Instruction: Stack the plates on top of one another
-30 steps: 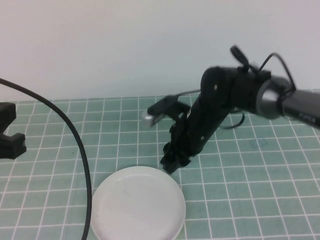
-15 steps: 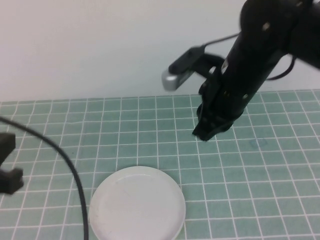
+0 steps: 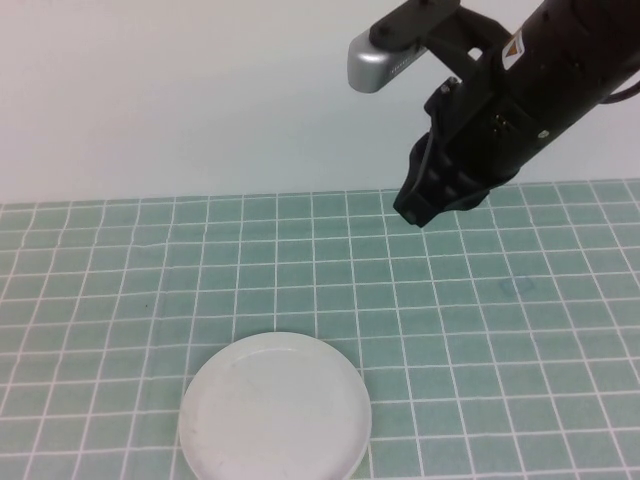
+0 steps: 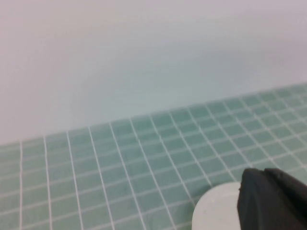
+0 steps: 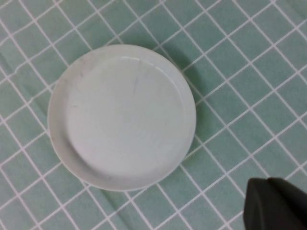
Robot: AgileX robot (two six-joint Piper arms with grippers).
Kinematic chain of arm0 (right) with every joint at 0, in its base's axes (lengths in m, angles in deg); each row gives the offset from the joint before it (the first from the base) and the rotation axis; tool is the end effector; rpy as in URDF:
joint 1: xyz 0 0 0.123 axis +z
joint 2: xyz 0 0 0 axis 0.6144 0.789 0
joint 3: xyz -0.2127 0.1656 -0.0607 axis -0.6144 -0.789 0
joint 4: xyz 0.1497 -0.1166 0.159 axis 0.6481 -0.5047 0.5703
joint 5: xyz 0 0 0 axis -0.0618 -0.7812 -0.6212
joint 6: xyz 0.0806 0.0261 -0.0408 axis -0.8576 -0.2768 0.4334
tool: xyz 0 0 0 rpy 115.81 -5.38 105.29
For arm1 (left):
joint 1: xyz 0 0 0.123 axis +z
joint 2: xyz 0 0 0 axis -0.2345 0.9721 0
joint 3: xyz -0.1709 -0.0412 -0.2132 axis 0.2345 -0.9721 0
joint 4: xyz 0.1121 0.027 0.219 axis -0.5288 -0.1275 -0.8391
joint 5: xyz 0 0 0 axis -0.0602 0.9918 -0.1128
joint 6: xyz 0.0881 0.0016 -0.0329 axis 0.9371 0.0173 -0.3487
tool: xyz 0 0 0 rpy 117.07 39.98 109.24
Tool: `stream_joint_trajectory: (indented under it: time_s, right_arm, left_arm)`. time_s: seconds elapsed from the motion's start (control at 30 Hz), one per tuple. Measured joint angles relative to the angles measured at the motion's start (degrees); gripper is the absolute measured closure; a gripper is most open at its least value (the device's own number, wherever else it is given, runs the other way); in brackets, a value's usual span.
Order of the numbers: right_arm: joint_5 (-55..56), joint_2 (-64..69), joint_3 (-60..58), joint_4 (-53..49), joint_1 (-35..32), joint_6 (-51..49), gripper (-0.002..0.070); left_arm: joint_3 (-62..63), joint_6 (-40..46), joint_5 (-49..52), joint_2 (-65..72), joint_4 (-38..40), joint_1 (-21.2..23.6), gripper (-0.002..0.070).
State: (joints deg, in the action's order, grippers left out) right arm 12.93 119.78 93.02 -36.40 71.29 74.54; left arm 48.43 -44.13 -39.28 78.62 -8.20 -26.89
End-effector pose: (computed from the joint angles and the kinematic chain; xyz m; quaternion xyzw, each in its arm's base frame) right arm 0.2983 0.2194 0.3648 -0.4339 0.8547 0.1351 0.2508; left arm 0.0555 -0.0172 0.3650 0.1469 0.7629 -0.0531 0.6274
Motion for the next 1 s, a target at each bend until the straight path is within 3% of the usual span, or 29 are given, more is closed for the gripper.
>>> stream_joint_trajectory:
  time_s: [0.23,0.4,0.6,0.7,0.83,1.0]
  right_arm:
    - [-1.6,-0.3,0.0,0.0,0.0,-0.5,0.0678]
    - [-2.2,-0.3,0.0,-0.7,0.0,-2.4,0.0678]
    - [-3.3,-0.5,0.0,-0.6,0.0,0.3,0.0678]
    - [1.2,-1.6,0.0,-0.2,0.0,0.8,0.0678]
    - [11.4,-5.2,-0.1,0.3,-0.2,1.2,0.0678]
    - [20.2,-14.8,-5.3,-3.8,-0.3,1.5,0.0678]
  left_arm:
    - [0.0,0.0,0.3,-4.8,-0.4,0.0,0.0676]
    - [-2.7,-2.8,-2.9,-4.8,-9.2,0.0,0.0676]
    - [-14.3,-33.5,-11.6,-7.3,-33.6,0.0,0.0676]
    - [-21.4,-43.3,-13.8,-11.6,-37.7,0.0,0.0676]
    - [-30.5,-40.6,-15.6,-17.9,-35.0,0.0,0.0676]
    - [-38.8,-25.8,-22.2,-20.5,-23.7,0.0,0.0676]
